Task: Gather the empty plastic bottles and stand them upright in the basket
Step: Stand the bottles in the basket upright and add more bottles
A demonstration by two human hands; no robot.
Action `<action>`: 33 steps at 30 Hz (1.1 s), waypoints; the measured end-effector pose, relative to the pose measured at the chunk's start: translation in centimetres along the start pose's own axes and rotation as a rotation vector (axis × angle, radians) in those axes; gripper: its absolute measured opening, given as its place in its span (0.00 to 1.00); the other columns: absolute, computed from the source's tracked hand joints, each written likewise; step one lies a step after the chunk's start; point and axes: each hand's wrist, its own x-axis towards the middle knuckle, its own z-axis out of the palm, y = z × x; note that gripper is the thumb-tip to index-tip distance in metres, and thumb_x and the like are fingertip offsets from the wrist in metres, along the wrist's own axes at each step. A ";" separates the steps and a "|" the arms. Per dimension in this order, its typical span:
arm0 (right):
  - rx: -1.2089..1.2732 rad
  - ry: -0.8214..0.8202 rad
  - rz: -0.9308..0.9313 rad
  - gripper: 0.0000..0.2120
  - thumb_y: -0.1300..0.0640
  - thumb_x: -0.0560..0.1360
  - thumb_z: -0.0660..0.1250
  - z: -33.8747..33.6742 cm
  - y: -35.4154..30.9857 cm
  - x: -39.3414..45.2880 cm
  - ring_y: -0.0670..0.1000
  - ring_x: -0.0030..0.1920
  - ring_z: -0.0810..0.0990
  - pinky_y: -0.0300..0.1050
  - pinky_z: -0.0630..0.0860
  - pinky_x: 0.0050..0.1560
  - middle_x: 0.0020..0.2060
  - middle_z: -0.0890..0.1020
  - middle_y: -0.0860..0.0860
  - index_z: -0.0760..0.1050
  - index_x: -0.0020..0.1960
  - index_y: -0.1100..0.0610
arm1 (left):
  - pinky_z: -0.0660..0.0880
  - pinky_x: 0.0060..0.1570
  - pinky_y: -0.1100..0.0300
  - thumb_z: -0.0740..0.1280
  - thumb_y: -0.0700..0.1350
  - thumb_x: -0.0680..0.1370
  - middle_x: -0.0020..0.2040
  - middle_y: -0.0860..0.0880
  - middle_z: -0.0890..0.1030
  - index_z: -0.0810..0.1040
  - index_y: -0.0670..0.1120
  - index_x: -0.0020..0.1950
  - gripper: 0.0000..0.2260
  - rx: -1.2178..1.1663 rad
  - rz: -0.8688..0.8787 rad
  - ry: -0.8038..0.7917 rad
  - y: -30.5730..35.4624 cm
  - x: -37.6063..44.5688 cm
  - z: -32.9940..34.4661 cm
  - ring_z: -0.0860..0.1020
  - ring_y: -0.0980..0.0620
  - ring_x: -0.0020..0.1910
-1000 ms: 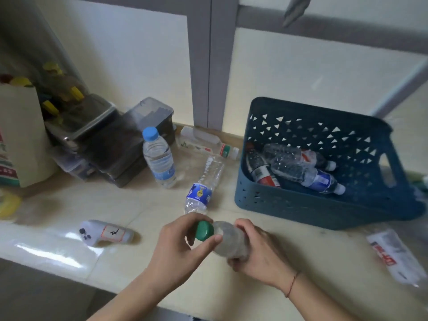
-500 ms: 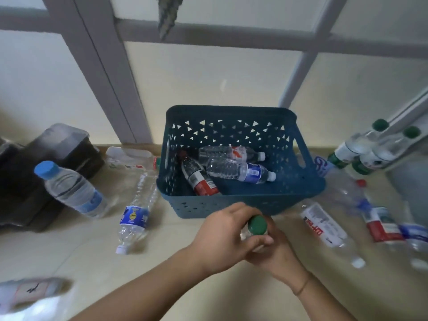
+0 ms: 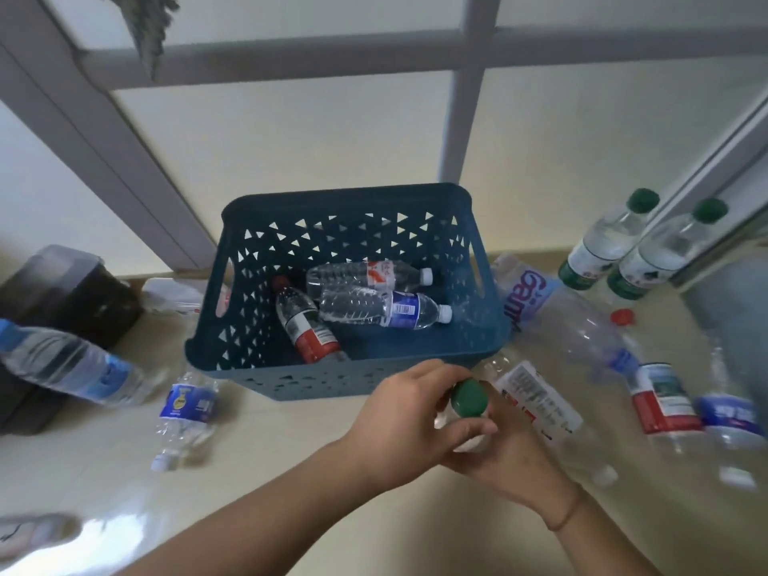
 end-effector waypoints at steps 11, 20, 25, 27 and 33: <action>0.041 -0.041 -0.325 0.37 0.24 0.70 0.49 -7.9 -2.3 0.9 0.43 0.56 0.80 0.43 0.77 0.52 0.56 0.81 0.43 0.71 0.66 0.48 | 0.74 0.43 0.58 0.66 0.62 0.76 0.49 0.52 0.78 0.75 0.49 0.63 0.23 0.161 0.204 -0.148 0.7 0.9 -2.7 0.75 0.53 0.46; -0.159 -0.030 -0.422 0.17 0.37 0.74 0.61 -8.5 -11.8 12.1 0.43 0.35 0.78 0.44 0.77 0.38 0.36 0.80 0.42 0.75 0.56 0.46 | 0.76 0.43 0.59 0.67 0.54 0.78 0.48 0.55 0.79 0.78 0.50 0.60 0.14 0.431 -0.187 -0.029 -6.4 5.0 -12.8 0.77 0.55 0.41; -0.571 -0.694 -0.167 0.17 0.42 0.76 0.63 1.6 -12.5 20.4 0.53 0.44 0.80 0.48 0.79 0.46 0.47 0.83 0.53 0.77 0.53 0.55 | 0.76 0.50 0.55 0.64 0.54 0.80 0.60 0.43 0.81 0.75 0.46 0.63 0.17 0.464 -0.706 -0.471 -13.1 7.2 -13.5 0.80 0.44 0.53; -0.603 -0.867 -0.058 0.17 0.47 0.77 0.62 5.6 -12.0 22.1 0.55 0.44 0.81 0.48 0.80 0.49 0.50 0.84 0.58 0.79 0.53 0.59 | 0.75 0.56 0.52 0.61 0.52 0.82 0.67 0.39 0.76 0.69 0.43 0.71 0.21 0.428 -0.777 -0.566 -13.9 7.8 -13.7 0.77 0.39 0.61; -0.655 -0.956 -0.089 0.17 0.50 0.82 0.55 10.7 -11.9 22.8 0.59 0.57 0.79 0.47 0.74 0.53 0.58 0.80 0.60 0.75 0.62 0.59 | 0.70 0.64 0.48 0.61 0.56 0.81 0.74 0.37 0.66 0.42 0.40 0.79 0.38 0.280 -0.994 -0.512 -17.4 8.3 -13.3 0.70 0.37 0.70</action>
